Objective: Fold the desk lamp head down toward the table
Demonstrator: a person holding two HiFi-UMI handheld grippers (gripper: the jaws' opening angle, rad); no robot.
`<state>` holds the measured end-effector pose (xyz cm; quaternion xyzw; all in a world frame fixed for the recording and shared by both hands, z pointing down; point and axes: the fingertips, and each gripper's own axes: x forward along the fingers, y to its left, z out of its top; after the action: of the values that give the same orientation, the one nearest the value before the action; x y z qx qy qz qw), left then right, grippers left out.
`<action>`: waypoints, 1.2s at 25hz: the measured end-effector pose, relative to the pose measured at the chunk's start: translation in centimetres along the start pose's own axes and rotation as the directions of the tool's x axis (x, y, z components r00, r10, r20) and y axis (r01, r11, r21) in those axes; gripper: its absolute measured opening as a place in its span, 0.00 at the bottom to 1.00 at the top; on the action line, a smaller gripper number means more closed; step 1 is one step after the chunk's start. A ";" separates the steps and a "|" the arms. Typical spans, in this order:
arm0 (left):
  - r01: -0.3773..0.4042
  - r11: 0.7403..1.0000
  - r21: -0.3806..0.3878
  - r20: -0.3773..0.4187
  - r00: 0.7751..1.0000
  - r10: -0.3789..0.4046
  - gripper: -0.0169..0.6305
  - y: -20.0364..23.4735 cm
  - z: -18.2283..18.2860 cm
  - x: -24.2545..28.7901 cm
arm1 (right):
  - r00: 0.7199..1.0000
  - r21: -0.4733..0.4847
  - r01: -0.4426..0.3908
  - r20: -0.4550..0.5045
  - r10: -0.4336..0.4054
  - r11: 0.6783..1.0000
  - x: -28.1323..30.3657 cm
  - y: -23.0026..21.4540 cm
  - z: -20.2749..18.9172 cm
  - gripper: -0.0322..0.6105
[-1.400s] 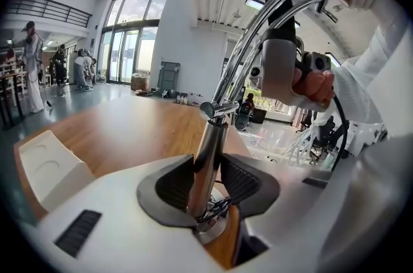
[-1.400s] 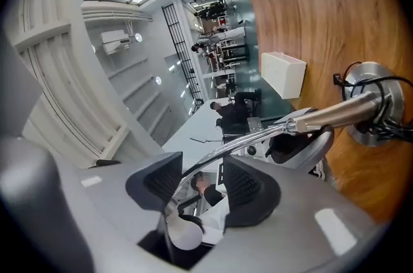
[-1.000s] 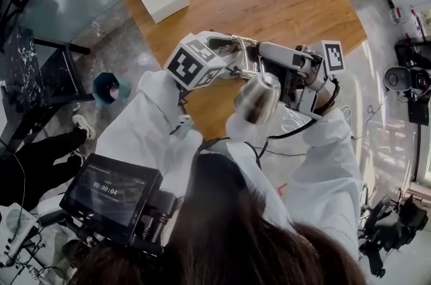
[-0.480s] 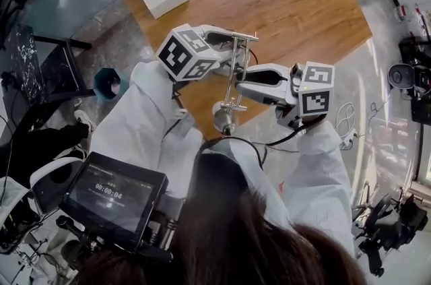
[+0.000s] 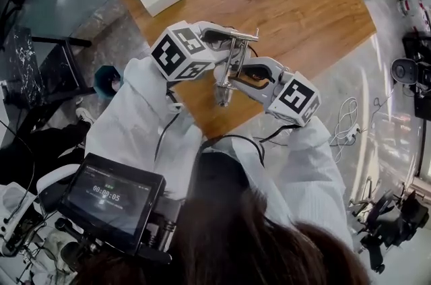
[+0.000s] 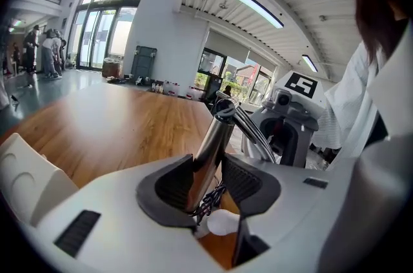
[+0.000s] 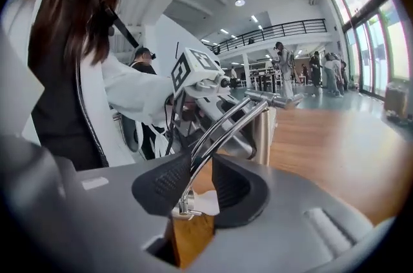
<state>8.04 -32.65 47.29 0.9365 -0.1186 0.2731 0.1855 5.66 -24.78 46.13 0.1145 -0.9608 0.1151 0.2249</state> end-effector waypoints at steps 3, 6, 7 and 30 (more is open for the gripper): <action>0.005 1.000 -0.005 0.016 1.000 -0.005 0.24 0.1 -0.1 0.1 | 1.000 -0.014 -0.001 0.017 0.001 1.000 0.2 -0.3 -0.3 0.21; 0.011 1.000 -0.002 0.029 1.000 -0.011 0.24 0.0 -0.1 0.0 | 1.000 -0.046 -0.006 0.008 0.006 0.999 0.3 -0.3 -0.3 0.21; 0.011 1.000 0.001 0.031 0.999 -0.011 0.24 0.0 -0.1 0.0 | 1.000 -0.050 -0.009 0.008 0.009 0.999 0.4 -0.2 -0.3 0.21; -0.406 0.848 -0.342 0.360 0.777 0.517 0.11 -1.4 2.3 -11.3 | 0.866 0.409 0.254 0.307 -0.395 0.876 -7.4 0.7 5.4 0.17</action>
<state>0.28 -30.92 38.81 0.8844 -0.4175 0.0752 0.1947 9.72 -24.33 37.87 0.3358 -0.9150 0.2222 0.0256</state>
